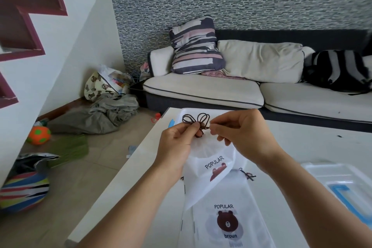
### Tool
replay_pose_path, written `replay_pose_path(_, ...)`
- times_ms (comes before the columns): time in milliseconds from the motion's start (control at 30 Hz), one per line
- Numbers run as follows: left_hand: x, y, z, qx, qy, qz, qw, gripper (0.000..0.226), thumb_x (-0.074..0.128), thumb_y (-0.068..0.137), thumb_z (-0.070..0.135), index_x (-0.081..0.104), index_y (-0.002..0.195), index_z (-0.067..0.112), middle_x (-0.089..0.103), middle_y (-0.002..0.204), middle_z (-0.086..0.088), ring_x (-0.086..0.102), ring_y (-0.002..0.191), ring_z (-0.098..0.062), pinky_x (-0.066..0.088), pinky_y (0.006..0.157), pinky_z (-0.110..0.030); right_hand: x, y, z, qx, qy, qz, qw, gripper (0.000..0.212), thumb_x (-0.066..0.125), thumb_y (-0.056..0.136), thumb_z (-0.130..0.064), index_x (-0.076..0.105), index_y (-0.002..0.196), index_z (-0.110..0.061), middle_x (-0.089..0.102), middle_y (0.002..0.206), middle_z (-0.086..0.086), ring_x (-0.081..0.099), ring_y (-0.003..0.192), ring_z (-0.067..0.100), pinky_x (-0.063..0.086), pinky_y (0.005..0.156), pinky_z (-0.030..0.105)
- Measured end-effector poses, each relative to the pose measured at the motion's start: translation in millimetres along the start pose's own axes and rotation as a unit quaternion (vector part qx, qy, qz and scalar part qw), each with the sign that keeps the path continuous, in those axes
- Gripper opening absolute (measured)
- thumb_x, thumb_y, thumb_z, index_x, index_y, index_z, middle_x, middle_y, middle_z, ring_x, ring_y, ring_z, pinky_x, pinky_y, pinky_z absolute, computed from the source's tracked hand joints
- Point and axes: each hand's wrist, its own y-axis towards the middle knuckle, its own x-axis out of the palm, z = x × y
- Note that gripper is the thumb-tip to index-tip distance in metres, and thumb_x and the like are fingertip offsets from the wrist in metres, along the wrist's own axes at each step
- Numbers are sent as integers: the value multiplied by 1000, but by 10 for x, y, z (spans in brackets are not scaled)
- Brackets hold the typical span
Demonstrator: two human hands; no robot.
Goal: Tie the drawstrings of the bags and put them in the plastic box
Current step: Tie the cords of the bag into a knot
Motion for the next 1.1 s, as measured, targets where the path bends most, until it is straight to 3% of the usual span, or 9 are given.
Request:
replay_pose_path(100,4,8,-13,-11,-19,-7,1000,32,69,93,24,71,62,18,75,89,-12,68,84,-23,53,88,-39,32,-8,13,8,10,-17,1000,4,79,84,-10,79,81,-13,74,69,-4,62,57,4,48,58,17)
replay_pose_path(233,16,-2,-42,-30,-48,-25,998,18,67,95,22,79,85,13,77,96,-15,72,89,-26,55,89,-40,92,-27,25,1,-9,-56,998,4,81,82,-19,82,85,-18,78,86,-7,71,90,17,56,85,27)
replay_pose_path(400,-36,35,-31,-7,-50,-60,997,20,67,94,17,82,82,21,78,94,-7,72,89,-20,53,91,-36,14,-42,35,35,71,-117,990,14,79,82,-11,82,96,-11,79,94,1,74,99,14,54,95,22)
replay_pose_path(467,-76,51,-27,9,-33,-76,997,17,68,93,19,82,83,21,78,94,-8,71,89,-19,52,90,-36,3,-47,45,43,84,-132,987,18,78,82,-8,81,99,-9,79,96,1,73,100,10,54,93,19)
replay_pose_path(567,-121,73,-29,40,-3,-108,993,15,67,93,19,81,89,15,77,100,-14,69,92,-20,51,95,-42,-7,-55,50,51,94,-127,986,14,78,81,-4,81,95,-5,79,90,2,71,80,0,49,72,8)
replay_pose_path(667,-124,79,-39,72,30,-130,988,19,64,96,14,80,88,11,76,97,-14,68,89,-16,52,89,-34,16,-58,60,49,92,-120,987,8,79,80,-5,82,87,-8,78,79,2,67,67,0,46,63,8)
replay_pose_path(833,-122,80,-47,106,59,-122,985,19,64,96,12,81,86,13,78,89,-3,69,85,-10,52,81,-24,27,-56,65,52,103,-125,985,11,78,80,-3,80,91,-2,77,74,-1,66,62,-1,46,61,7)
replay_pose_path(900,-100,60,-52,111,53,-128,984,21,64,95,11,81,85,17,78,89,-1,70,86,-9,52,82,-22,38,-64,57,49,100,-127,986,10,79,78,-6,81,87,-5,78,77,2,69,70,4,53,69,13)
replay_pose_path(1100,-76,83,-79,47,-34,-124,991,22,65,94,14,81,79,18,75,87,-3,67,87,-15,48,86,-29,44,-62,62,48,99,-123,986,8,80,78,-11,82,85,-13,79,87,7,70,84,9,55,82,18)
